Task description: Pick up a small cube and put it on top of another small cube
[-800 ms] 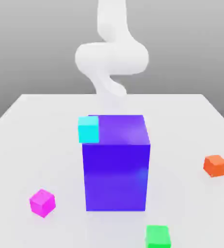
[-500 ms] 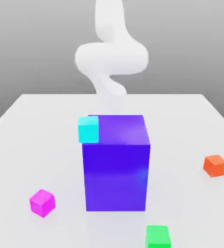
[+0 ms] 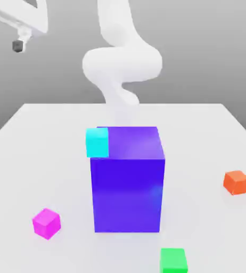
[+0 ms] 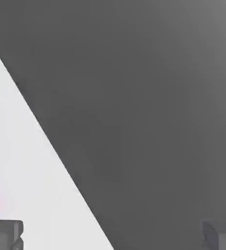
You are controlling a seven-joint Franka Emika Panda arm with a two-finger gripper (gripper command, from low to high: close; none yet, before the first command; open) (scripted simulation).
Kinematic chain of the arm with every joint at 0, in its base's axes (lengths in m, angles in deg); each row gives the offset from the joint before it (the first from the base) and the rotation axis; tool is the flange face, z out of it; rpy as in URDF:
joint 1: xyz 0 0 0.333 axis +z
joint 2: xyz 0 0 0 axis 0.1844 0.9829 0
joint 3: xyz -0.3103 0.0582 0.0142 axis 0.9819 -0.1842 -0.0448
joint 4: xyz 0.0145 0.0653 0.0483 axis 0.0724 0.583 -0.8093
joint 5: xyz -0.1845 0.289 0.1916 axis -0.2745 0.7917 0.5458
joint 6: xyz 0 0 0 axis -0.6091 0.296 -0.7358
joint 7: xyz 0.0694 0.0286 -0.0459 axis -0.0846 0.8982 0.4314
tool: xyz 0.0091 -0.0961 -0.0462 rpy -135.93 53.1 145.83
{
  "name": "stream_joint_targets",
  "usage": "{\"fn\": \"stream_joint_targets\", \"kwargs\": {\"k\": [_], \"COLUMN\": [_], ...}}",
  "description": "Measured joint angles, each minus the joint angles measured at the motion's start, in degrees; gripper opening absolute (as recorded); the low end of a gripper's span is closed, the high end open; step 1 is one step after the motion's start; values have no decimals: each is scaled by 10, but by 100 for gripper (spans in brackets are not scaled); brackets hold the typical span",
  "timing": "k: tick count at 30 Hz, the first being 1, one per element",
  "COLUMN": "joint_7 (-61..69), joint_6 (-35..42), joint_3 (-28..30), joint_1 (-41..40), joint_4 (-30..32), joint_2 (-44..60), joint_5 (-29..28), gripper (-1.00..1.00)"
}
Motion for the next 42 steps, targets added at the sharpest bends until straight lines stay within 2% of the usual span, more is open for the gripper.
{"fn": "stream_joint_targets", "kwargs": {"k": [7,12,15,18,20,23,28,29,36,38,41,42], "joint_7": [212,364,455,531,564,584,494,478,476,506,553,550], "joint_6": [-43,-87,-118,-147,-160,-158,-176,-179,-176,-167,-138,-123], "joint_3": [128,239,328,451,550,682,859,881,882,834,729,717], "joint_1": [79,167,247,365,460,584,731,748,749,710,621,614], "joint_4": [29,51,64,74,78,78,38,31,31,44,65,59], "joint_2": [65,127,167,196,197,164,75,61,59,83,119,126], "joint_5": [-49,-75,-89,-119,-163,-269,-440,-464,-468,-425,-353,-336], "gripper": [0,0,0,0,0,0,0,-100,-100,-100,-100,-100]}}
